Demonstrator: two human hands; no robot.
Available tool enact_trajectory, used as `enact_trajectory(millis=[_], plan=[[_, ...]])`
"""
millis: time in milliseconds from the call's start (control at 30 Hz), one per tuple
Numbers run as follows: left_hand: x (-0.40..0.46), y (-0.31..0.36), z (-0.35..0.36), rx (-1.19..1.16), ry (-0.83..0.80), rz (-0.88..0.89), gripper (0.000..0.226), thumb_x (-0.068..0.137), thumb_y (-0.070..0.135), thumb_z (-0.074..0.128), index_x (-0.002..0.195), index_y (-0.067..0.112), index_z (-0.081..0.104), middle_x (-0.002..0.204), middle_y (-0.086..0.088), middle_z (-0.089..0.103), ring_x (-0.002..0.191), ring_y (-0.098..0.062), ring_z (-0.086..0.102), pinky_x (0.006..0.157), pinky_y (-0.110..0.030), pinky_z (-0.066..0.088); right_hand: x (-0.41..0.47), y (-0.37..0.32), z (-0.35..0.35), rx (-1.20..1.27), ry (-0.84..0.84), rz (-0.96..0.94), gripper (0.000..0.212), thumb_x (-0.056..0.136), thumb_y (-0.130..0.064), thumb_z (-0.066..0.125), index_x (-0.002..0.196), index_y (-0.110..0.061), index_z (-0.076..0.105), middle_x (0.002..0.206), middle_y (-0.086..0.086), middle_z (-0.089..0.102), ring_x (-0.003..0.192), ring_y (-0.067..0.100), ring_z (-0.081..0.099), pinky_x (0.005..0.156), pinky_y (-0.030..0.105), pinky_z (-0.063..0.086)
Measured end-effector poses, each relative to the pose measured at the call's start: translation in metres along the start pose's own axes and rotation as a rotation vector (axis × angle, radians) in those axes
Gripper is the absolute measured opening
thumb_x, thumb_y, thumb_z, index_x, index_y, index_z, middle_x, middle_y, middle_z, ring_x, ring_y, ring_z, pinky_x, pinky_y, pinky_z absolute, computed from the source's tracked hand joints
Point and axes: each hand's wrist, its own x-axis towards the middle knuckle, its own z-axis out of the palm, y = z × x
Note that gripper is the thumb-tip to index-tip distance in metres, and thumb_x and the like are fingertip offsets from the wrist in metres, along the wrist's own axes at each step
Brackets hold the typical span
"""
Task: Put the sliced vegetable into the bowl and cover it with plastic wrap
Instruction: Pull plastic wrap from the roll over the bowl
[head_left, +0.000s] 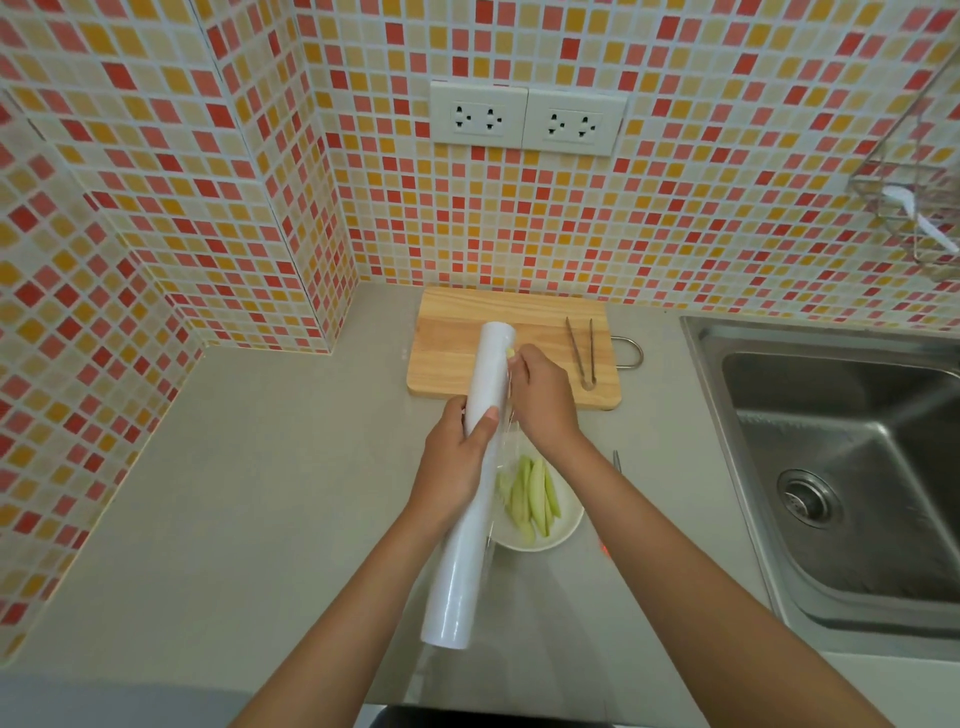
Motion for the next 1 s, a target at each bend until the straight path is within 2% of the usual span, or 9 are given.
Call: enact_trajectory(millis=[133, 200, 300, 400, 567, 733, 800, 900, 1000], plan=[[-0.002, -0.001, -0.004, 0.022, 0.004, 0.005, 0.016, 0.094, 0.042, 0.051, 0.092, 0.026, 0.053, 0.085, 0.007, 0.061, 0.072, -0.008, 0.057, 0.062, -0.023, 0.042, 0.001, 0.004, -0.002, 0.244, 0.034, 0.138, 0.032, 0.099, -0.01, 0.034, 0.067, -0.011, 0.038, 0.063, 0.02, 0.052, 0.05, 0.027, 0.051, 0.049, 0.037, 0.045], [-0.003, -0.001, -0.005, 0.039, 0.007, 0.004, 0.011, 0.094, 0.043, 0.051, 0.093, 0.031, 0.052, 0.089, 0.012, 0.062, 0.073, -0.001, 0.058, 0.062, -0.021, 0.041, 0.001, 0.006, -0.003, 0.441, 0.019, 0.253, 0.031, 0.099, -0.012, 0.034, 0.069, -0.008, 0.042, 0.061, 0.022, 0.054, 0.044, 0.027, 0.053, 0.047, 0.036, 0.047], [-0.004, -0.002, -0.007, 0.06, 0.014, 0.012, 0.015, 0.094, 0.043, 0.051, 0.105, 0.032, 0.051, 0.094, 0.017, 0.062, 0.083, 0.003, 0.06, 0.067, -0.023, 0.043, 0.009, 0.001, -0.009, 0.691, -0.065, 0.461, 0.041, 0.099, -0.041, 0.037, 0.076, -0.01, 0.049, 0.053, 0.01, 0.052, 0.033, 0.019, 0.051, 0.038, 0.026, 0.046], [-0.006, -0.004, -0.006, 0.119, 0.008, 0.032, 0.027, 0.094, 0.044, 0.05, 0.115, 0.026, 0.052, 0.101, 0.018, 0.062, 0.093, -0.006, 0.061, 0.078, -0.03, 0.048, 0.018, -0.002, -0.013, 0.492, -0.143, 0.417, 0.051, 0.091, -0.059, 0.045, 0.074, -0.012, 0.051, 0.052, 0.004, 0.049, 0.033, 0.016, 0.05, 0.037, 0.023, 0.045], [-0.006, -0.004, -0.003, 0.154, 0.013, 0.036, 0.026, 0.094, 0.045, 0.049, 0.113, 0.027, 0.051, 0.1, 0.015, 0.062, 0.092, -0.008, 0.061, 0.08, -0.034, 0.049, 0.015, 0.0, -0.007, 0.342, -0.085, 0.159, 0.03, 0.097, -0.02, 0.049, 0.069, -0.011, 0.042, 0.054, 0.006, 0.043, 0.038, 0.015, 0.044, 0.036, 0.021, 0.039], [-0.002, -0.004, -0.01, 0.08, 0.03, 0.034, 0.014, 0.095, 0.043, 0.049, 0.098, 0.03, 0.052, 0.086, 0.014, 0.06, 0.069, 0.007, 0.057, 0.06, -0.018, 0.042, 0.015, 0.0, -0.015, 0.57, -0.017, 0.34, 0.028, 0.098, -0.01, 0.041, 0.07, -0.011, 0.042, 0.05, 0.012, 0.052, 0.035, 0.022, 0.053, 0.035, 0.02, 0.04], [0.001, -0.002, -0.012, 0.005, 0.03, 0.009, 0.016, 0.095, 0.043, 0.049, 0.097, 0.028, 0.054, 0.083, 0.013, 0.06, 0.064, 0.009, 0.055, 0.058, -0.013, 0.04, 0.013, -0.001, -0.018, 0.685, -0.038, 0.442, 0.028, 0.1, -0.023, 0.04, 0.076, -0.009, 0.045, 0.048, 0.008, 0.054, 0.034, 0.022, 0.054, 0.036, 0.022, 0.042], [0.005, 0.002, -0.015, -0.083, 0.056, -0.037, 0.02, 0.095, 0.045, 0.048, 0.092, 0.026, 0.056, 0.081, 0.012, 0.06, 0.063, 0.008, 0.056, 0.06, -0.018, 0.041, 0.005, -0.001, -0.021, 0.731, -0.208, 0.589, 0.054, 0.093, -0.059, 0.04, 0.086, -0.007, 0.053, 0.058, 0.009, 0.06, 0.039, 0.022, 0.056, 0.039, 0.025, 0.045], [0.008, 0.006, -0.017, -0.119, 0.061, -0.052, 0.027, 0.093, 0.048, 0.048, 0.088, 0.022, 0.056, 0.08, 0.001, 0.061, 0.072, -0.013, 0.062, 0.069, -0.038, 0.049, -0.015, 0.003, -0.02, 0.687, -0.453, 0.557, 0.059, 0.088, -0.065, 0.044, 0.083, -0.009, 0.061, 0.066, 0.008, 0.061, 0.048, 0.021, 0.058, 0.042, 0.023, 0.041]])
